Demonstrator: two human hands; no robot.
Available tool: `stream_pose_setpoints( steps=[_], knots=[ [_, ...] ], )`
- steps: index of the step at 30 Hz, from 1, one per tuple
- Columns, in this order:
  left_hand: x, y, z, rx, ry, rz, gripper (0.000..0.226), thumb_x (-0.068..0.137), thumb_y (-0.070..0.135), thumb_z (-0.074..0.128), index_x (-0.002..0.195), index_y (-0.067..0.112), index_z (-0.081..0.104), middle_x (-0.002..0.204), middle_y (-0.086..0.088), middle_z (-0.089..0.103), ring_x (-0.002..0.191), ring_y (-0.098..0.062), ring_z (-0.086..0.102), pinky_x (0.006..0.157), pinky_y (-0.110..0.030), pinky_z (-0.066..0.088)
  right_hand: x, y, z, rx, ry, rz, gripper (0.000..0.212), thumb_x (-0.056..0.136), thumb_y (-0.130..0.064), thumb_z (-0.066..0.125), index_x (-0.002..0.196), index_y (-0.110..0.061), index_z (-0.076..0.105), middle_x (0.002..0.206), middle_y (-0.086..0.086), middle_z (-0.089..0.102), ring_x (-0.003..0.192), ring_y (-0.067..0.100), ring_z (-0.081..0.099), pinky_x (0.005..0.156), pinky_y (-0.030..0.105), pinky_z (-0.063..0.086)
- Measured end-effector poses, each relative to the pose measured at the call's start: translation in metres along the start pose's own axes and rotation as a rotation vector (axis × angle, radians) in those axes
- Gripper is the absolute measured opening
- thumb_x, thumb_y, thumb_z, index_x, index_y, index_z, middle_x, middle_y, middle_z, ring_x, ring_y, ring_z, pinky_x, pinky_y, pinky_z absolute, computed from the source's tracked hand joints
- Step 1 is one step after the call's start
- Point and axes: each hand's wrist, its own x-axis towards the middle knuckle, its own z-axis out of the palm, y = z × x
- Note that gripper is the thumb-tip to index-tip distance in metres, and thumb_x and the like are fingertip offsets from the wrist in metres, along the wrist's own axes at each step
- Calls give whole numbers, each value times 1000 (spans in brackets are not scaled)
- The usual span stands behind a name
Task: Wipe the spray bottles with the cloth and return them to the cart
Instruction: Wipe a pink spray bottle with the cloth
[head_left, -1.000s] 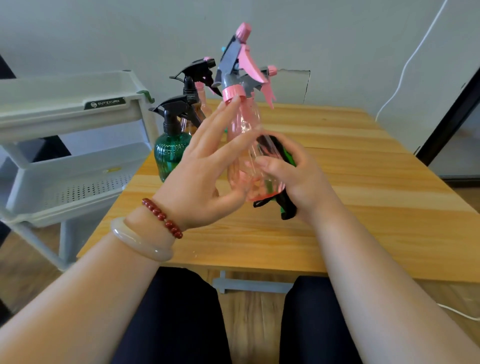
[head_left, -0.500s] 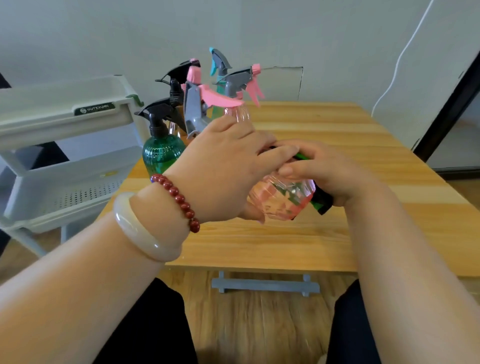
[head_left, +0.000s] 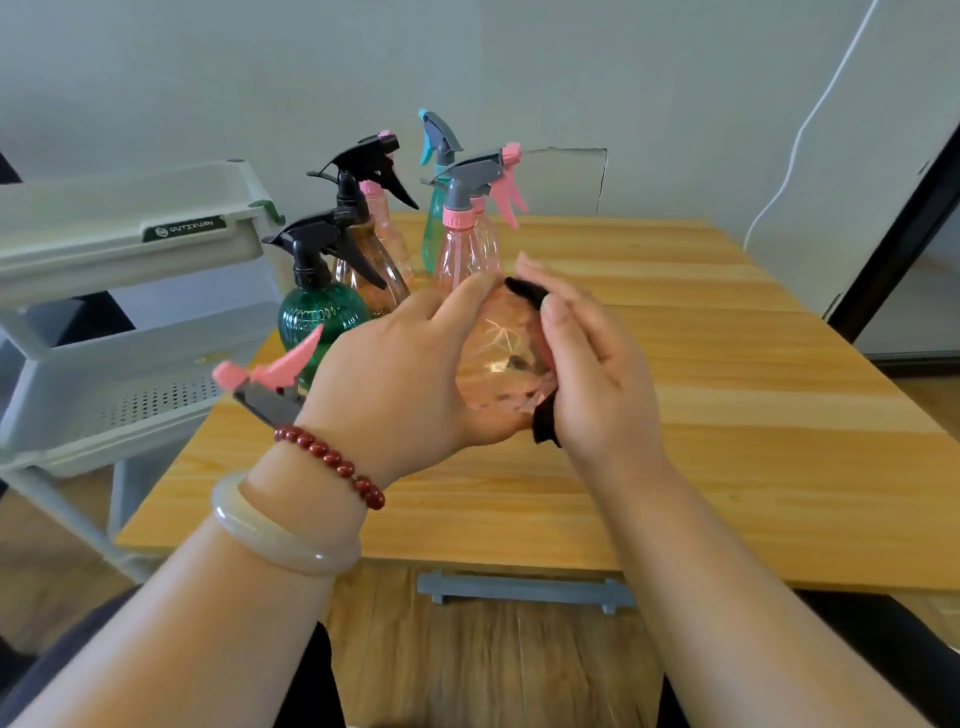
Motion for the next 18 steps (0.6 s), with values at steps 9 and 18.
stream_pose_setpoints(
  steps=[9,18],
  knots=[
    [13,-4,15,-80,-28,-19,94,67,75,60,146,36,28,118,4,60,96,-22,64,76,-37,55,12,8,10,258,95,350,36,105,-22,42,92,-29,75,96,-5,76,93,11,71,84,34,52],
    [7,-10,14,-153,54,-15,97,63,72,62,146,29,36,114,3,63,88,-22,65,71,-38,57,7,7,6,83,21,17,28,104,-12,41,118,-16,64,118,-12,68,119,0,58,95,14,44]
  ],
)
